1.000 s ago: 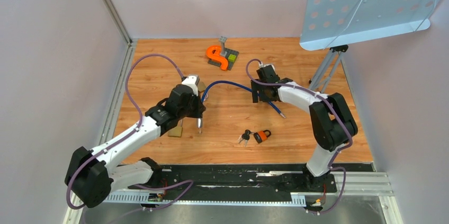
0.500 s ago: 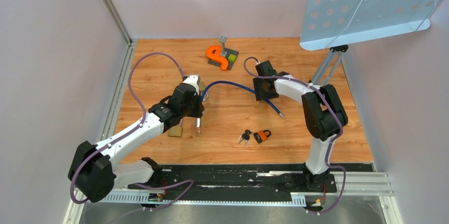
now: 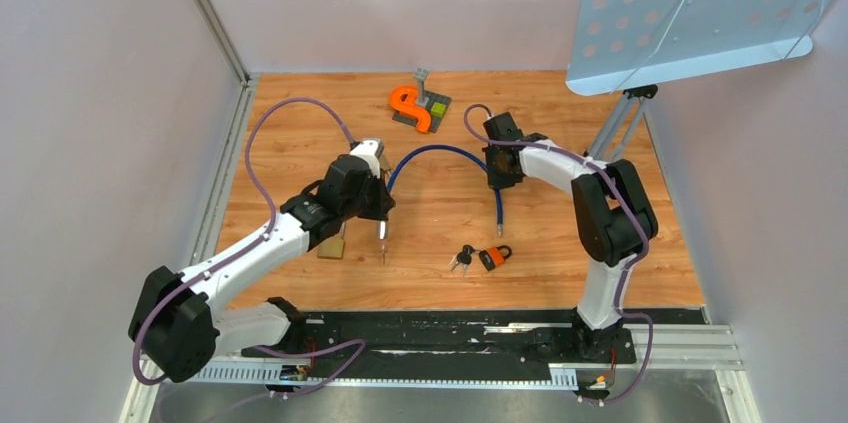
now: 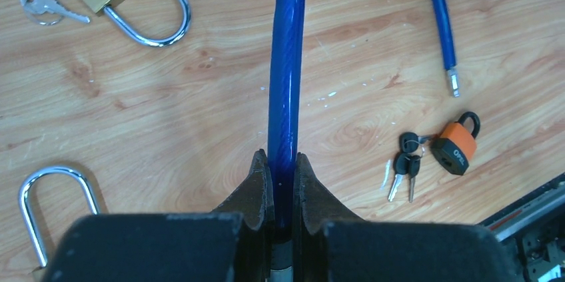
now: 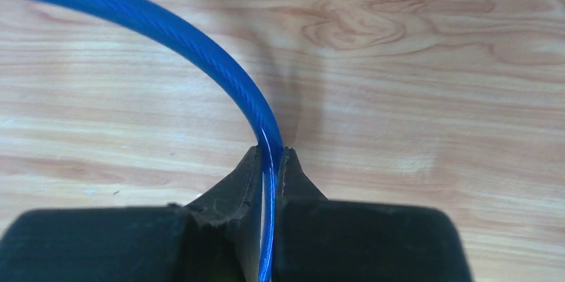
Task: Lock with the key
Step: Pick up the lock from the center of the board, then lock the lock.
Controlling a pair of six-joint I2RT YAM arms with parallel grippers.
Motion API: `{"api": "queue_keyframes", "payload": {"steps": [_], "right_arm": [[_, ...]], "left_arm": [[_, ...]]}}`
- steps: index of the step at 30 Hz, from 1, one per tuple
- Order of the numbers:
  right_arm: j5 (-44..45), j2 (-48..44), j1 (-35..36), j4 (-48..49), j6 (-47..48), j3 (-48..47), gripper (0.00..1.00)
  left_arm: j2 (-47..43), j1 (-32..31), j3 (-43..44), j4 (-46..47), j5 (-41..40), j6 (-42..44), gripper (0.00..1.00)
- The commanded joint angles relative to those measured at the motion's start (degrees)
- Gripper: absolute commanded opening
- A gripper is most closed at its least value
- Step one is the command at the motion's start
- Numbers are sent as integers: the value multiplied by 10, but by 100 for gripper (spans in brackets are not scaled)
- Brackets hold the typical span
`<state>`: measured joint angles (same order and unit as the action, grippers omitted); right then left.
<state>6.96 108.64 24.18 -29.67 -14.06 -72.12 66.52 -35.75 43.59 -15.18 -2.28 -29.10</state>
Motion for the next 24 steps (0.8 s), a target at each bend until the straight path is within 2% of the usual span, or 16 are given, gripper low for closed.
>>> {"api": "queue_keyframes", "payload": {"steps": [1, 9, 16, 24], "right_arm": [[-43, -83, 7, 31, -77, 6, 0], [-142, -224, 13, 69, -288, 13, 0], [-188, -299, 36, 139, -493, 77, 0], [-197, -340, 66, 219, -645, 135, 0]], "left_arm": [[-11, 1, 18, 59, 30, -2, 0], [-52, 1, -17, 169, 76, -13, 0], [-107, 2, -48, 279, 113, -2, 0], [-167, 2, -116, 492, 196, 49, 0]]}}
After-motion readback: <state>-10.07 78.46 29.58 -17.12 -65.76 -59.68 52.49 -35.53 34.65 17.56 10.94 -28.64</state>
